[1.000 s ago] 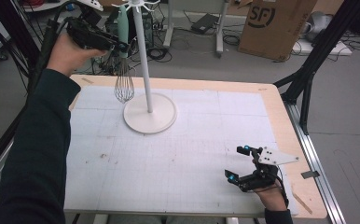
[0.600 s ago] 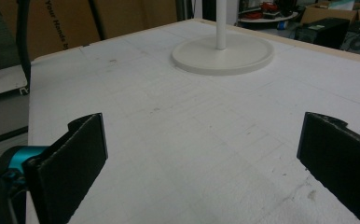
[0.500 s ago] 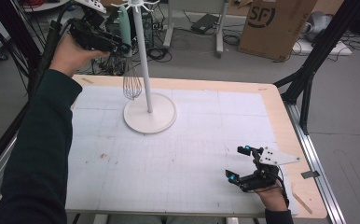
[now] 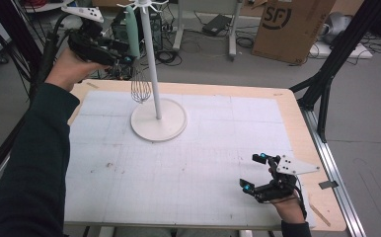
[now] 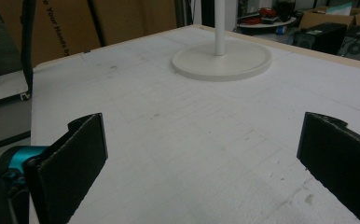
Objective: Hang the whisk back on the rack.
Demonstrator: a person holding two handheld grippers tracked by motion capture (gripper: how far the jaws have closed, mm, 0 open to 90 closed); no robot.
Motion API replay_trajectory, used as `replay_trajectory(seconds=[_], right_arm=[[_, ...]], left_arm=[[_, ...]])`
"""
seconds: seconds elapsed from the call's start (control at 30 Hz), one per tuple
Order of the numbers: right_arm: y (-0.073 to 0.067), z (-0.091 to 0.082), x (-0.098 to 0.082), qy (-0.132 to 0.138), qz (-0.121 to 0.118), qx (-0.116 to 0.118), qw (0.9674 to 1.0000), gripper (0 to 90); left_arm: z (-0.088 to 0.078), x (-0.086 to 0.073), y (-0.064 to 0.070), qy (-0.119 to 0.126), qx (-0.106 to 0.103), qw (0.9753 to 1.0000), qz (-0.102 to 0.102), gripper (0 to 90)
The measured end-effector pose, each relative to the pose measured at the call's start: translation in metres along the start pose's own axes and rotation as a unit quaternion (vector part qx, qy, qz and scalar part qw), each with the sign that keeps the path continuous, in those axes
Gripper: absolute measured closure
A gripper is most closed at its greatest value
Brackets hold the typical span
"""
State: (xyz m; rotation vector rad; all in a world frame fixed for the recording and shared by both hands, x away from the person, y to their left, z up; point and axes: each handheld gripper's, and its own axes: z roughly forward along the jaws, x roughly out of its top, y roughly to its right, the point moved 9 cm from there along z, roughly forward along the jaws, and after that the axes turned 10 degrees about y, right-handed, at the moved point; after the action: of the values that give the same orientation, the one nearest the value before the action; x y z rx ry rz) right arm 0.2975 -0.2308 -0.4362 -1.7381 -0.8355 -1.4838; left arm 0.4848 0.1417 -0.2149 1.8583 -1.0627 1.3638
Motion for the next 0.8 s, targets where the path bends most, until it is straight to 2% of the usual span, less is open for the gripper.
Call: replay_trajectory(seconds=[0.2, 0.37, 0.53, 0.73, 0.8], right_arm=[[-0.001, 0.001, 0.001, 0.0, -0.001, 0.001, 1.0, 0.5], [-0.004, 0.003, 0.002, 0.0, -0.002, 0.006, 1.0, 0.5], [-0.005, 0.005, 0.003, 0.0, -0.004, 0.01, 0.9999, 0.5], [-0.005, 0.007, 0.006, 0.003, -0.009, 0.011, 0.9999, 0.5], [-0.006, 0.007, 0.005, 0.001, -0.005, 0.013, 0.9999, 0.5]], left_arm=[[-0.01, -0.018, 0.008, 0.013, 0.001, 0.9999, -0.004, 19.5], [-0.016, -0.035, 0.017, 0.02, -0.002, 0.9998, -0.009, 14.2], [-0.017, -0.047, 0.027, 0.024, 0.01, 0.9996, -0.009, 7.9], [-0.02, -0.058, 0.04, 0.031, -0.009, 0.9994, -0.013, 6.0], [-0.022, -0.062, 0.044, 0.035, -0.012, 0.9992, -0.012, 5.9]])
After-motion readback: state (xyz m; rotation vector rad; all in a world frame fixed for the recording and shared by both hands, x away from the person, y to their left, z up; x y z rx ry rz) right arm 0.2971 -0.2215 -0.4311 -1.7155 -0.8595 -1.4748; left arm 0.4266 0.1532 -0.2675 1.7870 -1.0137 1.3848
